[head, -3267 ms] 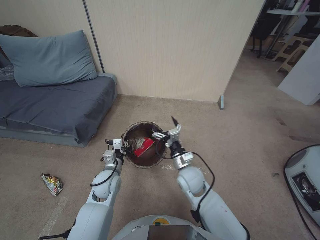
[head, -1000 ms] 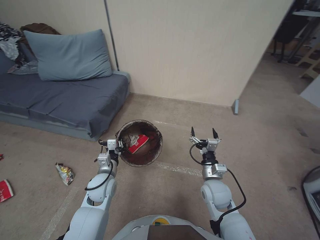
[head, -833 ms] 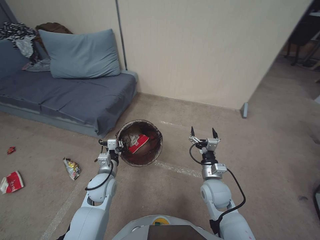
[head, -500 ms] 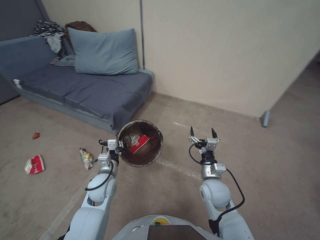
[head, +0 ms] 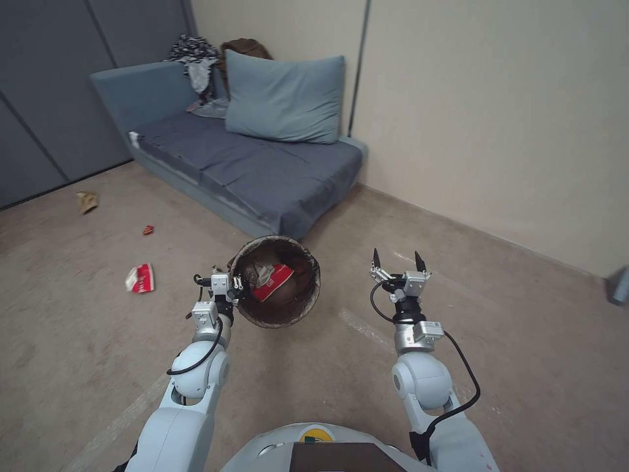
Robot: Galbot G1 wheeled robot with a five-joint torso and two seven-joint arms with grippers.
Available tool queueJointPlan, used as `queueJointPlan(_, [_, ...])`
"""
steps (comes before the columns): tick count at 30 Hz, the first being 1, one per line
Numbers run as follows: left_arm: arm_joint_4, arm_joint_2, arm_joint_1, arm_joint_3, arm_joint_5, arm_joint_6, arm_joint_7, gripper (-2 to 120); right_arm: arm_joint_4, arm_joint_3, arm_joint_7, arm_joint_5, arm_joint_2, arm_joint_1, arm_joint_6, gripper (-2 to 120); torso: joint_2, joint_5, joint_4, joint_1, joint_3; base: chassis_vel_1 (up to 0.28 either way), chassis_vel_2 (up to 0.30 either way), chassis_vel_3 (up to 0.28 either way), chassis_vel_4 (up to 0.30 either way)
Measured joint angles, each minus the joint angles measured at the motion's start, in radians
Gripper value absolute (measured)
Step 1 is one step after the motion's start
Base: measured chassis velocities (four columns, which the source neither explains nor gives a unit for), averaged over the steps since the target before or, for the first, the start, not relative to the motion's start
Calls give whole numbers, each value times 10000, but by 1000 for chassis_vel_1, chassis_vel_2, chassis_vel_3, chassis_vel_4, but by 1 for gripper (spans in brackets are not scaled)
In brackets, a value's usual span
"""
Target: Pick up the trash bin, then pick up the garbage from the floor and place it into the trash bin.
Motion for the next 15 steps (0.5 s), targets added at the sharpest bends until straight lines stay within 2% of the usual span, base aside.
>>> queueJointPlan(15, [-19,25,3,3,-43,8,10,2,29,-41,-32,1,22,2,-10,100,0,-1,0,0,0,129,128,125,119])
